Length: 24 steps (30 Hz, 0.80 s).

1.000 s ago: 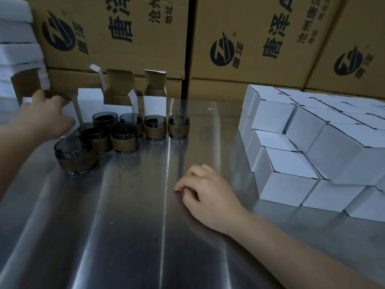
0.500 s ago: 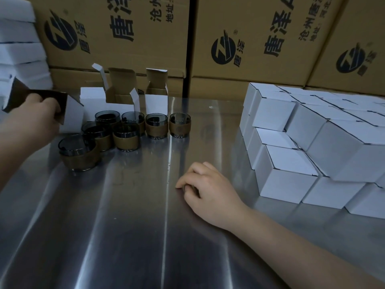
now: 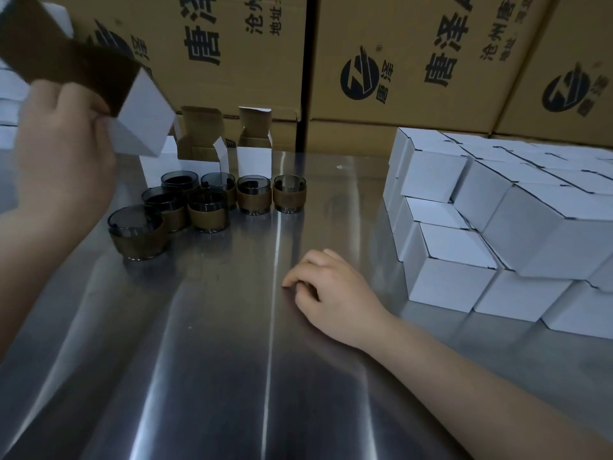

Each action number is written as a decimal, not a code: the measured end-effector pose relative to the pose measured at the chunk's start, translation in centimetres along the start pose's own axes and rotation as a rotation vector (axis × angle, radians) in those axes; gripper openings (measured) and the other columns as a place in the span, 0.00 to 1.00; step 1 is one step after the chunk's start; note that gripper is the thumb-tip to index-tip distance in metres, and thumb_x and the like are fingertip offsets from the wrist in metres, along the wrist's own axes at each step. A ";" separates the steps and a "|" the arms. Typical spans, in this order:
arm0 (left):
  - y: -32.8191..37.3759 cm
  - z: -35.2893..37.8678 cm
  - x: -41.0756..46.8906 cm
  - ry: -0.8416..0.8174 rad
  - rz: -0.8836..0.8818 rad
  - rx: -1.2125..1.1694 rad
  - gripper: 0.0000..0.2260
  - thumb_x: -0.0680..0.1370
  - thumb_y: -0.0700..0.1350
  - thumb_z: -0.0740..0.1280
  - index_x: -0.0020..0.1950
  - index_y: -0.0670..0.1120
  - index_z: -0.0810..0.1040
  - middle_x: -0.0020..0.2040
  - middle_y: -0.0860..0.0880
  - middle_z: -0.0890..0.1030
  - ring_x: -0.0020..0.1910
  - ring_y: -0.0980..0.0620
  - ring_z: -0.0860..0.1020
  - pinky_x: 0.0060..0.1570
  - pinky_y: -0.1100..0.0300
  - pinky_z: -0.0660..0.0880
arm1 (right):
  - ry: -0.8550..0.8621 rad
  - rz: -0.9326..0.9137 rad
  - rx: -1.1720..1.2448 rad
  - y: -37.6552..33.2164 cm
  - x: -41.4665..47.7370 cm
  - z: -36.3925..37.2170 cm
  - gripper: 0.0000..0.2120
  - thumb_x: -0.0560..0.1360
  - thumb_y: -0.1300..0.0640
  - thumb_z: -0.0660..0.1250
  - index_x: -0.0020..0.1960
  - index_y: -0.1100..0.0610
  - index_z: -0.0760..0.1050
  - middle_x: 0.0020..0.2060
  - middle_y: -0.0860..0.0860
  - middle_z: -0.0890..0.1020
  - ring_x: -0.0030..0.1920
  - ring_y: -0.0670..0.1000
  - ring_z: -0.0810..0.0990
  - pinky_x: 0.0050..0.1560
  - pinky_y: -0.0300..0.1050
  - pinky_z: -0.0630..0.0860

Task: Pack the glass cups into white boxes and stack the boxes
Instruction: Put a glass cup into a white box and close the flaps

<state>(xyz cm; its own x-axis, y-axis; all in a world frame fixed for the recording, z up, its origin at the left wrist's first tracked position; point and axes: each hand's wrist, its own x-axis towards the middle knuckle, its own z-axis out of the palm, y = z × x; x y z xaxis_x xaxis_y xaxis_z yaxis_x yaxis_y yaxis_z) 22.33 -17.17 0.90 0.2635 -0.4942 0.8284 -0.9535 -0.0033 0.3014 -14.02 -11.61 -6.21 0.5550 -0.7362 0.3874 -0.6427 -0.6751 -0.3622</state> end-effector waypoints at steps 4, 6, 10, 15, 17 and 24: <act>8.5 -3.5 -2.4 0.136 0.165 -0.069 0.08 0.82 0.48 0.55 0.58 0.48 0.70 0.52 0.55 0.69 0.56 0.45 0.72 0.49 0.59 0.65 | 0.073 0.056 0.146 0.6 0.1 0.2 0.12 0.75 0.63 0.62 0.53 0.53 0.81 0.45 0.46 0.78 0.46 0.45 0.74 0.50 0.43 0.74; 12.4 -5.0 -4.2 0.160 0.213 -0.124 0.08 0.79 0.43 0.59 0.55 0.42 0.73 0.53 0.49 0.73 0.55 0.43 0.71 0.48 0.63 0.61 | 0.182 0.135 0.303 0.7 0.3 0.1 0.13 0.75 0.64 0.63 0.55 0.53 0.80 0.45 0.46 0.79 0.42 0.43 0.75 0.48 0.39 0.73; 17.8 -6.3 -7.5 -0.051 0.268 -0.210 0.09 0.75 0.42 0.61 0.49 0.37 0.76 0.53 0.36 0.72 0.52 0.39 0.71 0.47 0.58 0.62 | 0.404 0.296 0.595 0.6 0.6 -0.6 0.12 0.79 0.61 0.61 0.57 0.47 0.75 0.50 0.45 0.79 0.47 0.45 0.78 0.52 0.38 0.72; 21.9 -5.4 -11.6 -0.255 0.325 -0.235 0.08 0.74 0.41 0.61 0.45 0.38 0.76 0.49 0.42 0.72 0.49 0.45 0.70 0.42 0.55 0.68 | 0.601 0.420 0.742 0.6 0.9 -2.1 0.16 0.76 0.46 0.54 0.61 0.46 0.69 0.54 0.44 0.76 0.54 0.41 0.76 0.49 0.32 0.72; 22.4 -4.7 -12.6 -0.322 0.317 -0.223 0.05 0.75 0.40 0.63 0.45 0.39 0.77 0.49 0.43 0.72 0.49 0.46 0.70 0.41 0.54 0.71 | 0.588 0.408 0.790 0.8 0.7 -2.4 0.16 0.78 0.44 0.54 0.62 0.47 0.68 0.51 0.43 0.75 0.49 0.32 0.75 0.41 0.26 0.71; 21.4 -2.8 -14.6 -0.446 0.436 -0.290 0.01 0.74 0.36 0.66 0.43 0.40 0.77 0.50 0.42 0.75 0.48 0.46 0.73 0.39 0.51 0.76 | 0.524 0.387 0.766 1.6 0.7 -2.3 0.02 0.80 0.48 0.62 0.51 0.42 0.73 0.47 0.39 0.79 0.48 0.31 0.76 0.43 0.22 0.69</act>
<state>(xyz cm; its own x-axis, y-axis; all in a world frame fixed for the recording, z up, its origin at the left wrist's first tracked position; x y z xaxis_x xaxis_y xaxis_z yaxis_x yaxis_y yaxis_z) -1.48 -7.60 -3.42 -0.2804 -0.7082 0.6480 -0.8645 0.4797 0.1502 -15.86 -13.07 -4.61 -0.0406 -0.9220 0.3852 -0.1144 -0.3787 -0.9184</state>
